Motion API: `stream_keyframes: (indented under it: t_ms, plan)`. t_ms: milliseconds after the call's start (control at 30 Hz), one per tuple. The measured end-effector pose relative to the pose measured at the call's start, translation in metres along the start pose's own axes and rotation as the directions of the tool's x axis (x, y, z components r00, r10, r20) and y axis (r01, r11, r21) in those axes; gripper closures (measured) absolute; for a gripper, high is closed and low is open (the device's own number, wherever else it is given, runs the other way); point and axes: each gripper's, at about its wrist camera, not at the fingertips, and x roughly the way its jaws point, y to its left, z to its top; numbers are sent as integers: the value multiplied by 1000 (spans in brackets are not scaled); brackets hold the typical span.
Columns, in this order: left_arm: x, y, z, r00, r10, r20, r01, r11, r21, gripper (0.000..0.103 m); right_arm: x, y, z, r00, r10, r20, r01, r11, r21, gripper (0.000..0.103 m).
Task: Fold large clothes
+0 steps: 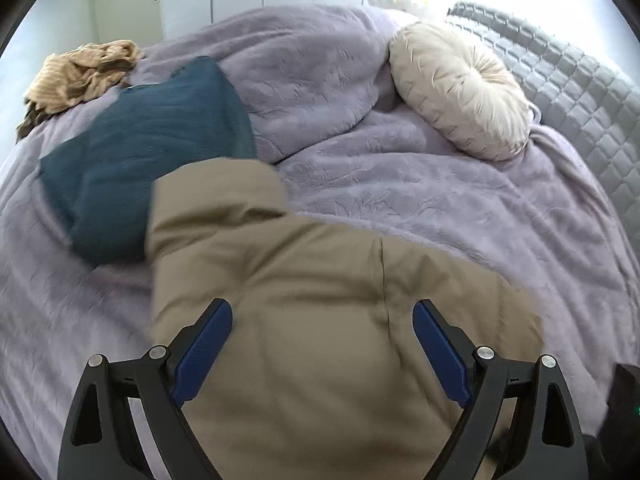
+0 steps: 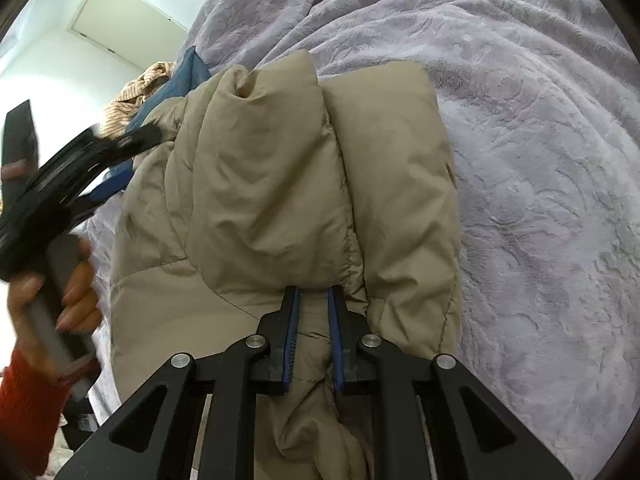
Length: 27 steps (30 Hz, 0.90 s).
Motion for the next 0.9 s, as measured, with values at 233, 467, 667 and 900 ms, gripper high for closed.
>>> stream_keyframes:
  t_ms: [233,467,667,900]
  plan:
    - [-55,23,-71,999,28,-17,-29,998,-49,11,-12,12,-6,995,-87,40,87,996,-13,86]
    - [-78,44,-132,996,55,-71,-63,991,-115,11,-63,42,-31,972,-192,135,201,978,-59,84]
    - [-72,50,-153,994,48,-102,-64,986,-155,9,-55,46,-61,964,-264,39,266,961,-78,84]
    - [-82,46,-153,986,65,-151,-87,987,-139,9,-54,50,-58,958,-287,-14,285,957,-61,84]
